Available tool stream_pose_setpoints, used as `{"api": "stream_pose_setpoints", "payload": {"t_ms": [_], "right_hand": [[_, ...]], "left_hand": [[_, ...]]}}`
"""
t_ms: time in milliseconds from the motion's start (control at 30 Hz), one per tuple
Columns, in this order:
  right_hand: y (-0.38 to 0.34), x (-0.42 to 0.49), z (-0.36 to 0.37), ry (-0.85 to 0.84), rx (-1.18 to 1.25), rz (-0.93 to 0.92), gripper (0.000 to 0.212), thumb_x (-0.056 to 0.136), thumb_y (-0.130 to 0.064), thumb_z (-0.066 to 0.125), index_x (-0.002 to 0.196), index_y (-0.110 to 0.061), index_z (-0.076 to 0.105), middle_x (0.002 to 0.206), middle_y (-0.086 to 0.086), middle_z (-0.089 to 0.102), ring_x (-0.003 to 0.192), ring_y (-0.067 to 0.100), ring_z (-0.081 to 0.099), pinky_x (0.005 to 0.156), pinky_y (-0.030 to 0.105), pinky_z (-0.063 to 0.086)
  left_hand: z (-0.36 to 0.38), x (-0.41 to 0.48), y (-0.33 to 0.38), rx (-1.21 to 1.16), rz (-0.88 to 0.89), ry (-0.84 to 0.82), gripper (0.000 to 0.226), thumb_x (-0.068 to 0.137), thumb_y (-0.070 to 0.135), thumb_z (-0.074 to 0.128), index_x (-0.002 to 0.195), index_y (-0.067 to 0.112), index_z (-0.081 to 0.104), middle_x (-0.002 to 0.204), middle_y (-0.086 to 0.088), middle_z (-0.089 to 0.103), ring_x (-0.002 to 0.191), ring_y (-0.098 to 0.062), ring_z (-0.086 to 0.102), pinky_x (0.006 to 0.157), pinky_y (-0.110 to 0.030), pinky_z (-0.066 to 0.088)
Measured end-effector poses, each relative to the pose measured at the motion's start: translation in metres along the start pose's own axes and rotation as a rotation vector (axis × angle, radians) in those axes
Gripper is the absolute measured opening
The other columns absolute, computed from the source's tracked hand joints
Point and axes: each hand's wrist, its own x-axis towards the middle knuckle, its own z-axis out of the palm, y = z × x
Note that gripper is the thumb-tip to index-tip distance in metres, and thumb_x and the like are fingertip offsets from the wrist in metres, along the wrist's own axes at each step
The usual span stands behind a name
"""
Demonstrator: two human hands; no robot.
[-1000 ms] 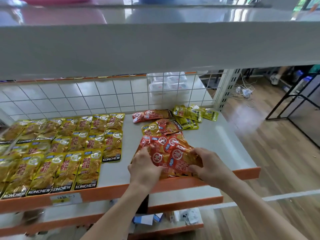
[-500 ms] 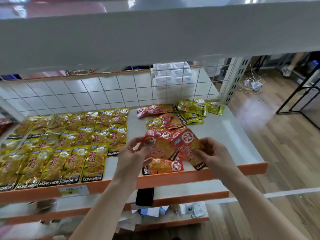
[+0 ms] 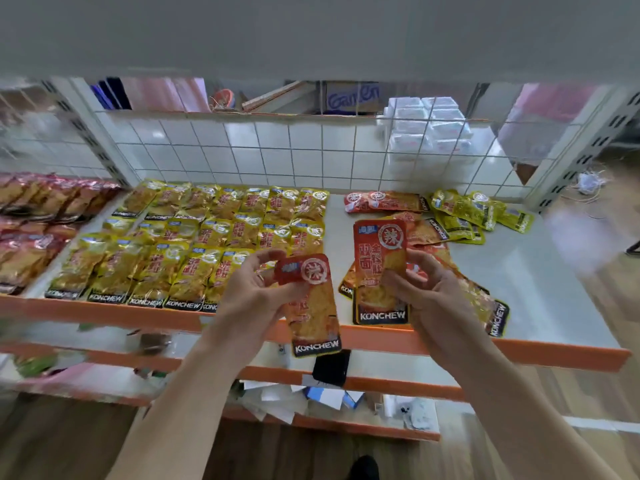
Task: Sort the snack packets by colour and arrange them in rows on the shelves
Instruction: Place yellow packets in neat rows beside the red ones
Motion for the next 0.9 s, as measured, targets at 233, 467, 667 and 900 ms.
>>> {"api": "stream_pose_setpoints", "payload": {"t_ms": [233,467,667,900], "right_hand": [[0.028,-0.011,0.102,-0.097,-0.033,0.089,0.037,0.072,-0.008,0.072,0.107,-0.010,0.061,0.103,0.013,0.075,0.090,0.029,0.073,0.078,0.042,0.060],[0.070,-0.032,0.218,-0.195,-0.124,0.131,0.041,0.066,-0.012,0.075,0.106,-0.011,0.064,0.100,0.012,0.076,0.086,0.026,0.074,0.081,0.043,0.055],[0.110,-0.044,0.308,-0.271,-0.174,0.147,0.032,0.074,-0.008,0.072,0.106,-0.008,0.065,0.100,0.013,0.076,0.082,0.022,0.074,0.063,0.027,0.060],[0.140,-0.058,0.380,-0.297,-0.199,0.126,0.017,0.080,-0.003,0.070,0.095,-0.010,0.066,0.095,0.012,0.076,0.084,0.026,0.072,0.077,0.039,0.057]], "left_hand": [[-0.099,-0.031,0.010,-0.101,-0.032,0.149,0.026,0.070,0.012,0.075,0.094,0.008,0.069,0.086,-0.010,0.077,0.076,-0.021,0.074,0.083,-0.047,0.055],[-0.222,-0.060,0.010,-0.071,-0.064,0.413,0.012,0.100,0.023,0.056,0.110,0.018,0.063,0.090,-0.009,0.071,0.076,-0.026,0.070,0.070,-0.041,0.058],[-0.309,-0.106,0.030,-0.183,-0.100,0.396,0.032,0.087,0.003,0.051,0.118,0.011,0.056,0.092,-0.014,0.064,0.081,-0.034,0.064,0.079,-0.052,0.054],[-0.389,-0.142,0.042,-0.172,-0.029,0.492,0.022,0.087,-0.005,0.061,0.106,0.005,0.065,0.093,-0.016,0.074,0.086,-0.032,0.072,0.084,-0.048,0.058]]}}
